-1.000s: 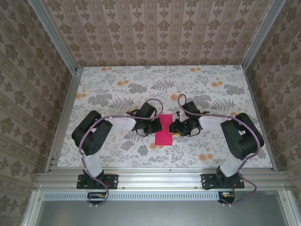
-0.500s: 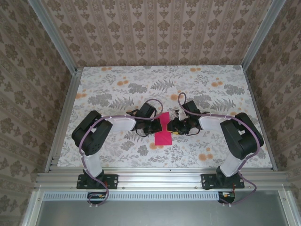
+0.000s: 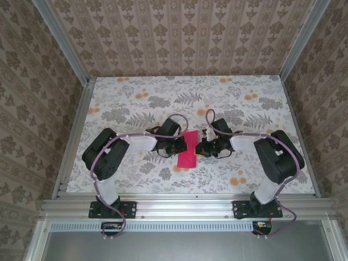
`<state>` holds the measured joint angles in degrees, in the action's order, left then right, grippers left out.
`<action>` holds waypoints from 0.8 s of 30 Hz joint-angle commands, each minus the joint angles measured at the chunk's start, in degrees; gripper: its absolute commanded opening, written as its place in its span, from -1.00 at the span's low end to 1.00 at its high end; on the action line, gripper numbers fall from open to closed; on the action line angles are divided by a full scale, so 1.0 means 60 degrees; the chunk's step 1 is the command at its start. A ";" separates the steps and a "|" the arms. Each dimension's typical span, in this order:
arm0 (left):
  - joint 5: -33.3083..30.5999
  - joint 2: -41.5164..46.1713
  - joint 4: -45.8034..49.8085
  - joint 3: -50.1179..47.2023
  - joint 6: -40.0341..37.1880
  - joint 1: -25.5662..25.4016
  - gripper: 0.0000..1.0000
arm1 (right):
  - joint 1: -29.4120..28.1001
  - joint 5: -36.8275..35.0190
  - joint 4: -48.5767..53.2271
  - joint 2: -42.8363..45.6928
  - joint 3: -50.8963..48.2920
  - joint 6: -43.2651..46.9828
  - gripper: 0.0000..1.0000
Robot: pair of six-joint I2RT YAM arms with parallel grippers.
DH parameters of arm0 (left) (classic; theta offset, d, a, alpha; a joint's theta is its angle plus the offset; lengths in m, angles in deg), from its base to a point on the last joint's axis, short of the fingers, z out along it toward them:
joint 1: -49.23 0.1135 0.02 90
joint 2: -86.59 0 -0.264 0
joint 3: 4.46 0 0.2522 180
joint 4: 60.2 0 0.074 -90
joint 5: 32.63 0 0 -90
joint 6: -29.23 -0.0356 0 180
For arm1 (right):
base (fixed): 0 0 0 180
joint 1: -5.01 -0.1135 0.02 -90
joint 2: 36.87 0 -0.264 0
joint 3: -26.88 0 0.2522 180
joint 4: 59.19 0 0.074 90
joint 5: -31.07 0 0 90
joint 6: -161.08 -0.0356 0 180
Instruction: Fold a paper plane with a square sheet of paper (pick it up from the middle)
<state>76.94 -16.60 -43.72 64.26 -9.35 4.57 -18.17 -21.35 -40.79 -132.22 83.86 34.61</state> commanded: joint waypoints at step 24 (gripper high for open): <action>-0.4603 0.6174 0.2747 -0.2086 0.0434 0.0882 -0.45 | -0.2319 -0.9619 1.0389 -0.1106 0.6152 0.2541 -0.88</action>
<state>51.48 18.89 -29.51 52.06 -7.49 9.59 -29.73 -78.48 18.91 -133.57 117.91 52.25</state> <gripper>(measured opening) 0.272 0.061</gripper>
